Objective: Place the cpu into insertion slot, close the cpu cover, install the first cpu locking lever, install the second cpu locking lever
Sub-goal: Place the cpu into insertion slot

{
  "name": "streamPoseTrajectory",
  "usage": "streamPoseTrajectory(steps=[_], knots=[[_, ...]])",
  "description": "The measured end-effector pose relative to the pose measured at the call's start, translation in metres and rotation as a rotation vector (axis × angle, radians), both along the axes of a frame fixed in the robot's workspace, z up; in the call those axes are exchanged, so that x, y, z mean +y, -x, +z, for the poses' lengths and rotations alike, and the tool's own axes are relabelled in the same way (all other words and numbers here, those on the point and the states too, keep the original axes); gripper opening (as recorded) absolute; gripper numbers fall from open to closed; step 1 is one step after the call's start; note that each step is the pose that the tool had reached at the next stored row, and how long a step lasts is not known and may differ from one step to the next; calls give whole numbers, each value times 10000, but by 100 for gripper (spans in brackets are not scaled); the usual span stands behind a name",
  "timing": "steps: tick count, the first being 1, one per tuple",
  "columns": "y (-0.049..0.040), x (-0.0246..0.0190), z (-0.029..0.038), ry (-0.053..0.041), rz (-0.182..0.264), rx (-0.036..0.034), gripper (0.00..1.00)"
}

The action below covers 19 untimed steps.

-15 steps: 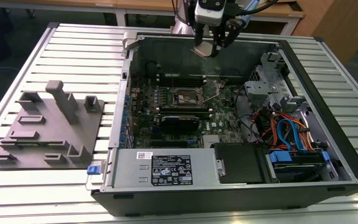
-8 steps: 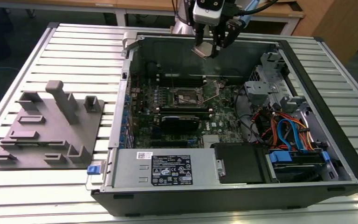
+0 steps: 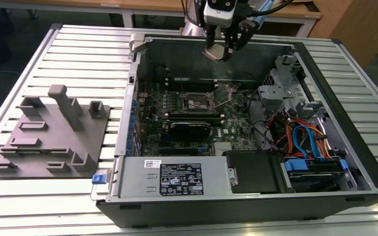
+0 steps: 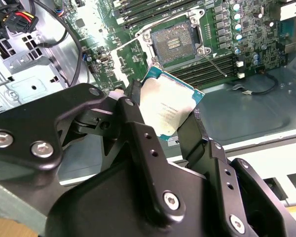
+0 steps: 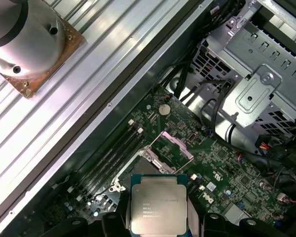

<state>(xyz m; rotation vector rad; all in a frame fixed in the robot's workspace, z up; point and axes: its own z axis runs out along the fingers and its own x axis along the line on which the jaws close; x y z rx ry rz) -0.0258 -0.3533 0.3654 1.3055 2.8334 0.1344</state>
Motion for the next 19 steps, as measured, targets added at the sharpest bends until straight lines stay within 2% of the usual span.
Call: streamPoseTrajectory(steps=[6, 12, 19], knots=[[0, 0, -3, -1, -234, 0, 54], [13, 1, -14, 1, -960, 2, 54], [36, 1, -21, 2, -1090, 0, 54]])
